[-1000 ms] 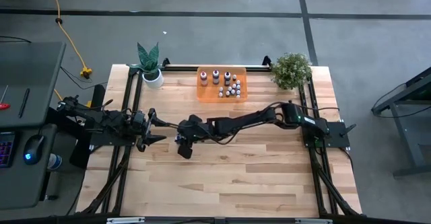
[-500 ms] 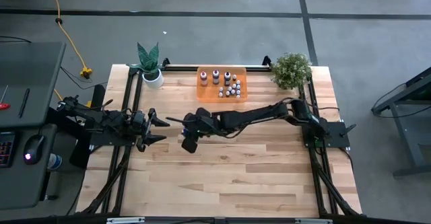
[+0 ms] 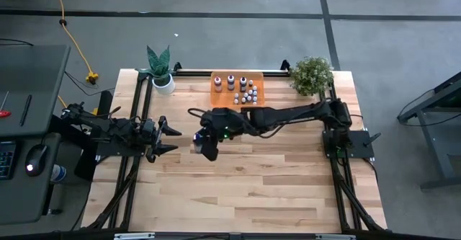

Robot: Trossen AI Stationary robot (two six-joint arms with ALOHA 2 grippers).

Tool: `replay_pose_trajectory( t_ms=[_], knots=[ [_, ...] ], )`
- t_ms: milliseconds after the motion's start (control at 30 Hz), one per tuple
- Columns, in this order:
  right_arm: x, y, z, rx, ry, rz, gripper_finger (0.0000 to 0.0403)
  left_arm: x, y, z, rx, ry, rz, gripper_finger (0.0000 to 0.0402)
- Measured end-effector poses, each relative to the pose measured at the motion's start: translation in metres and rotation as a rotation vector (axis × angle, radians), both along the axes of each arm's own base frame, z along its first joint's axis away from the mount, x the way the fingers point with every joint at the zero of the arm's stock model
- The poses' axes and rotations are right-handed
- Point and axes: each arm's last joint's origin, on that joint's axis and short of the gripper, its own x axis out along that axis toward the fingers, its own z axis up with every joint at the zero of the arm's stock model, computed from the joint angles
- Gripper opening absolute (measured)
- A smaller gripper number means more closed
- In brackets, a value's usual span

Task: Pick & Place food coloring
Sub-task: Put the big blue food coloring bottle into the orange bin

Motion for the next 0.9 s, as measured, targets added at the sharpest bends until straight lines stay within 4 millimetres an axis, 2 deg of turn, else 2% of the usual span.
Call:
replay_pose_trajectory(
  t_ms=[233,433,667,900],
  knots=[
    [-0.013,0.000,0.029,0.029,-0.084,0.118,0.0111,0.000,0.000,0.000,0.000,0.000,0.000,0.0271],
    [-0.011,-0.002,0.041,0.053,-0.201,0.198,0.0111,0.000,0.000,0.000,0.000,0.000,0.000,0.0271],
    [-0.010,-0.010,0.044,0.051,-0.226,0.187,0.0111,0.000,0.000,0.000,0.000,0.000,0.000,0.0271],
    [-0.008,-0.027,0.050,-0.024,-0.298,0.154,0.0111,0.000,0.000,0.000,0.000,0.000,0.000,0.0271]
  ],
)
